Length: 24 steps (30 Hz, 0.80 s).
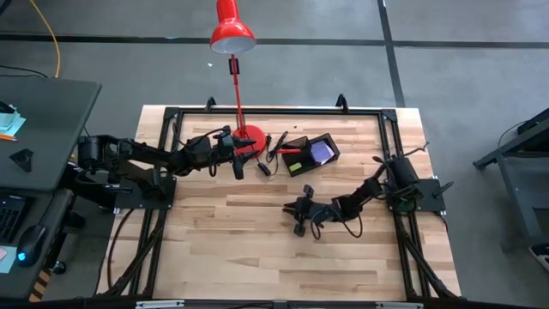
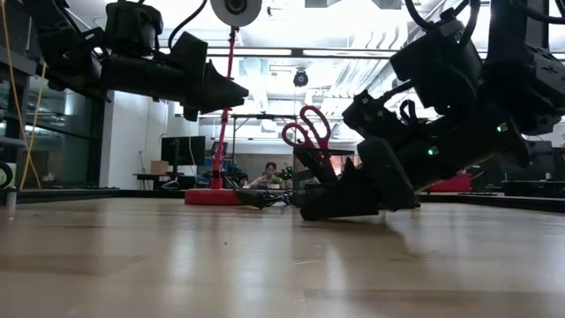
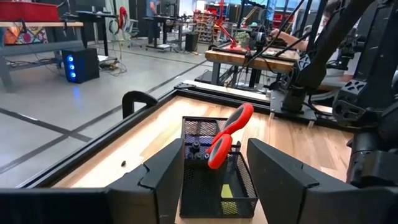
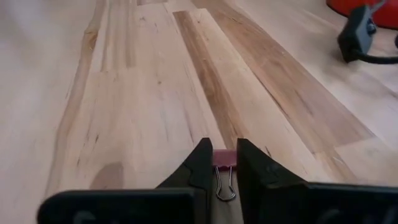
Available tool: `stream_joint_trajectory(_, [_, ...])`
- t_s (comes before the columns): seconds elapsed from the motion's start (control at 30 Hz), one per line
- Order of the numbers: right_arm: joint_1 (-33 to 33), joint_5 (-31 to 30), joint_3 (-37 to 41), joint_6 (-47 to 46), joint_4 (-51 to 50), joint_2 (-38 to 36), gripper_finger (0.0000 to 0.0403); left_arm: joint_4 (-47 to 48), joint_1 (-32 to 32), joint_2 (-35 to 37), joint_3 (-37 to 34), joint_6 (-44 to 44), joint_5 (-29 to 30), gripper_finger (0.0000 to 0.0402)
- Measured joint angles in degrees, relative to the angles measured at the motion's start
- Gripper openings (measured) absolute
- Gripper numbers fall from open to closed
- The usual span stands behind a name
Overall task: Pick and place office supplies into organizer
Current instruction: Put the pink binder clip into the black desk organizer
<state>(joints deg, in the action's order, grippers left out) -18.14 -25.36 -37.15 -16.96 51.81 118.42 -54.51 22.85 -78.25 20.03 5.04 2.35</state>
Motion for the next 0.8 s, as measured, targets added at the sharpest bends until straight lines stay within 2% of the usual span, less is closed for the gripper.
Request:
stream_joint_trajectory(0.17, [-0.14, 3.76, 0.15, 3.82, 4.85, 0.36, 0.0036, 0.12, 0.00, 0.01, 0.00, 0.00, -0.02, 0.0168])
stream_joint_trajectory(0.3, [0.83, 3.34, 0.15, 4.25, 6.63, -0.35, 0.0048, 0.29, 0.00, -0.01, 0.00, 0.00, -0.02, 0.0168])
stream_joint_trajectory(0.43, [1.71, 3.14, 0.13, 7.46, 7.19, -1.98, 0.0036, 0.44, 0.00, -0.01, 0.00, 0.00, -0.02, 0.0168])
stream_joint_trajectory(0.67, [4.46, 4.25, 0.24, 10.13, 6.03, -6.42, 0.0043, 0.75, 0.00, -0.01, 0.00, 0.03, -0.04, 0.0168])
stream_joint_trajectory(0.8, [6.48, 1.81, 0.26, 8.86, -0.05, -10.12, 0.0048, 0.77, 0.00, -0.01, 0.00, 0.18, -0.06, 0.0168])
